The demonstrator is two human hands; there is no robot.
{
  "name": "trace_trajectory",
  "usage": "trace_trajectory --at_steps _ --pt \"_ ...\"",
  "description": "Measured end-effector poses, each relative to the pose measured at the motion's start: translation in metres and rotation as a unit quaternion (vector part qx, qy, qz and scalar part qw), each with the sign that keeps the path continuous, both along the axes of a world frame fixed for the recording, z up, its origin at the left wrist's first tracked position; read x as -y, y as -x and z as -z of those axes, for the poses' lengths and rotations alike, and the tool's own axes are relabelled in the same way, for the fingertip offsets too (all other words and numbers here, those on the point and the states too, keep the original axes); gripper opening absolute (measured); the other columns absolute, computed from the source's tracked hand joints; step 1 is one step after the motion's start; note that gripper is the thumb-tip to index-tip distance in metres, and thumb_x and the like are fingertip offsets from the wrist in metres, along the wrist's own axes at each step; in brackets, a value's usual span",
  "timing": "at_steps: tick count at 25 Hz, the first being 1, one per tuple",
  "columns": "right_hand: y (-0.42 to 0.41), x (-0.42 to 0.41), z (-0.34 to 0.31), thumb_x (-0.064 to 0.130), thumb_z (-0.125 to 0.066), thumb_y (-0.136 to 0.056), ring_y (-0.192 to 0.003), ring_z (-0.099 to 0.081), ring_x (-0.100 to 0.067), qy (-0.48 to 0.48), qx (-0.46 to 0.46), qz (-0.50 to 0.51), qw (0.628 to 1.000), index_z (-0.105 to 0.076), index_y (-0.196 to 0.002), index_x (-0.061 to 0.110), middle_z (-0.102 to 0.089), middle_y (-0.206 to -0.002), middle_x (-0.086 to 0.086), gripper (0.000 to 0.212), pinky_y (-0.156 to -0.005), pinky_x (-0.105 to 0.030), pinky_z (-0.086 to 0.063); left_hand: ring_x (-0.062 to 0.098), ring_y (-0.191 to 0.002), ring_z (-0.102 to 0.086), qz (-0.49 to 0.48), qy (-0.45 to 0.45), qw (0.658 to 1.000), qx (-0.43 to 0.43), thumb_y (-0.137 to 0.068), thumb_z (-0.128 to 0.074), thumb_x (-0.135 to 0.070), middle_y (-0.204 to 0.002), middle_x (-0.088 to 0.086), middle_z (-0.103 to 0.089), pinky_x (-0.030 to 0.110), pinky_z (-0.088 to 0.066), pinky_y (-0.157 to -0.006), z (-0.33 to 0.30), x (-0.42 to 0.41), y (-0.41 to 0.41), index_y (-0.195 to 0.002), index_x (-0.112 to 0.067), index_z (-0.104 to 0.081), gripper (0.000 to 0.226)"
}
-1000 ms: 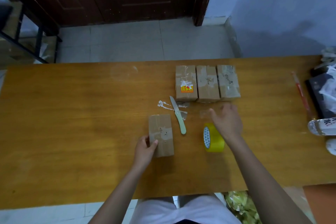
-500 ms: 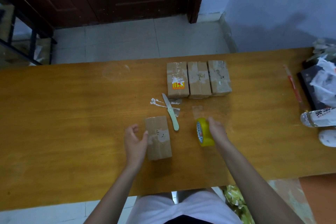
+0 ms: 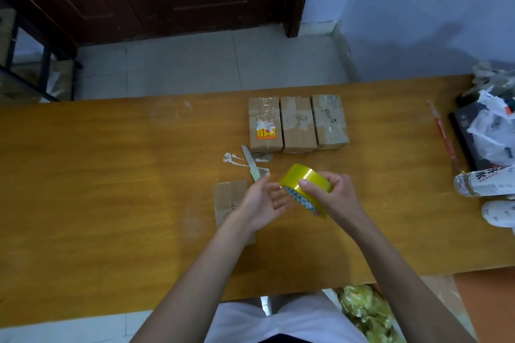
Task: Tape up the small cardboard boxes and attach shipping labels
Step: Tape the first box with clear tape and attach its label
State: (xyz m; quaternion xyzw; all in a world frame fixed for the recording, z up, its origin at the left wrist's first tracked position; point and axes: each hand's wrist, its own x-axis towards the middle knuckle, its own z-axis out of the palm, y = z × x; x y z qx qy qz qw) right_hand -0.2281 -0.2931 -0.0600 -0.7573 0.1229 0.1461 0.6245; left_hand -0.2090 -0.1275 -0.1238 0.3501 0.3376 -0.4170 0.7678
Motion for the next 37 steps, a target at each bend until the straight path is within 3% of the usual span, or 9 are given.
trace_trajectory --at_steps 2,7,12,16,18,20,22,28,37 --pt "0.005 0.003 -0.01 0.051 -0.074 -0.067 -0.051 -0.064 -0.011 0.004 -0.012 -0.026 1.0 -0.072 -0.081 0.019 -0.07 -0.062 0.0 0.035 -0.04 -0.021 -0.046 0.025 -0.101 -0.061 -0.059 0.028 0.998 0.013 -0.091 -0.059 -0.03 -0.116 0.016 -0.061 0.031 -0.054 -0.079 0.001 -0.008 -0.002 -0.115 -0.002 -0.056 0.038" --pt "0.017 0.005 -0.013 0.039 -0.076 -0.076 -0.054 -0.065 -0.013 0.008 -0.017 -0.079 0.997 -0.072 -0.083 0.016 -0.071 -0.068 -0.004 0.024 -0.041 -0.022 -0.048 0.022 -0.093 -0.069 -0.016 -0.034 0.996 0.078 -0.072 -0.075 -0.007 -0.108 0.013 -0.069 0.024 -0.057 -0.072 0.0 -0.028 0.005 -0.116 -0.002 -0.057 0.048" --pt "0.015 0.005 -0.013 0.046 -0.073 -0.074 -0.06 -0.067 -0.014 -0.012 -0.047 -0.136 0.99 -0.071 -0.083 0.017 -0.071 -0.072 -0.002 0.031 -0.044 -0.021 -0.049 0.017 -0.081 -0.072 0.03 -0.241 0.958 0.153 -0.076 -0.078 -0.001 -0.088 0.009 -0.073 0.023 -0.056 -0.07 0.0 -0.043 0.018 -0.093 -0.007 -0.061 0.024" --pt "0.006 -0.006 -0.006 0.048 -0.074 -0.078 -0.061 -0.066 -0.011 0.005 -0.061 -0.216 0.974 -0.069 -0.086 0.018 -0.07 -0.071 0.003 0.032 -0.046 -0.021 -0.05 0.005 -0.065 -0.067 -0.001 -0.327 0.927 0.184 -0.076 -0.08 -0.005 -0.069 -0.005 -0.07 0.018 -0.05 -0.06 0.0 -0.058 0.035 -0.085 -0.013 -0.061 0.023" --pt "-0.004 -0.012 0.0 0.053 -0.071 -0.077 -0.057 -0.064 -0.011 0.104 -0.042 -0.266 0.957 -0.065 -0.088 0.024 -0.069 -0.069 0.0 0.031 -0.043 -0.021 -0.048 0.008 -0.071 -0.067 -0.061 -0.381 0.909 0.159 -0.078 -0.08 -0.01 -0.075 -0.004 -0.071 0.018 -0.049 -0.061 0.001 -0.078 0.049 -0.087 -0.017 -0.061 0.022" --pt "-0.017 -0.013 0.012 0.064 -0.065 -0.078 -0.049 -0.057 -0.01 0.311 0.022 -0.344 0.886 -0.066 -0.089 0.029 -0.066 -0.063 -0.003 0.036 -0.04 -0.021 -0.041 0.01 -0.071 -0.063 -0.136 -0.417 0.887 0.144 -0.079 -0.078 -0.01 -0.079 0.0 -0.068 0.016 -0.048 -0.059 0.003 -0.108 0.06 -0.087 -0.017 -0.061 0.02" --pt "-0.024 -0.013 0.025 0.068 -0.06 -0.078 -0.051 -0.06 -0.013 0.403 0.028 -0.375 0.835 -0.07 -0.089 0.025 -0.067 -0.062 -0.005 0.045 -0.044 -0.027 -0.043 0.005 -0.063 -0.061 -0.155 -0.426 0.877 0.158 -0.079 -0.078 -0.005 -0.074 0.001 -0.066 0.013 -0.048 -0.056 0.003 -0.125 0.071 -0.084 -0.016 -0.06 0.021" --pt "-0.023 -0.029 0.06 0.078 -0.049 -0.078 -0.048 -0.055 -0.01 0.446 0.054 -0.375 0.811 -0.075 -0.097 0.02 -0.06 -0.053 0.003 0.066 -0.04 -0.024 -0.036 0.011 -0.073 -0.064 -0.173 -0.441 0.873 0.116 -0.081 -0.077 -0.008 -0.081 0.003 -0.069 0.02 -0.049 -0.067 0.02 -0.116 0.093 -0.088 -0.014 -0.059 0.021" --pt "-0.034 -0.041 0.082 0.077 -0.048 -0.08 -0.041 -0.041 -0.007 0.487 0.066 -0.369 0.789 -0.075 -0.089 0.015 -0.044 -0.045 0.01 0.068 -0.035 -0.018 -0.025 0.018 -0.079 -0.064 -0.182 -0.455 0.866 0.096 -0.082 -0.076 -0.005 -0.084 0.007 -0.067 0.02 -0.051 -0.07 0.038 -0.116 0.073 -0.096 -0.007 -0.059 0.022"
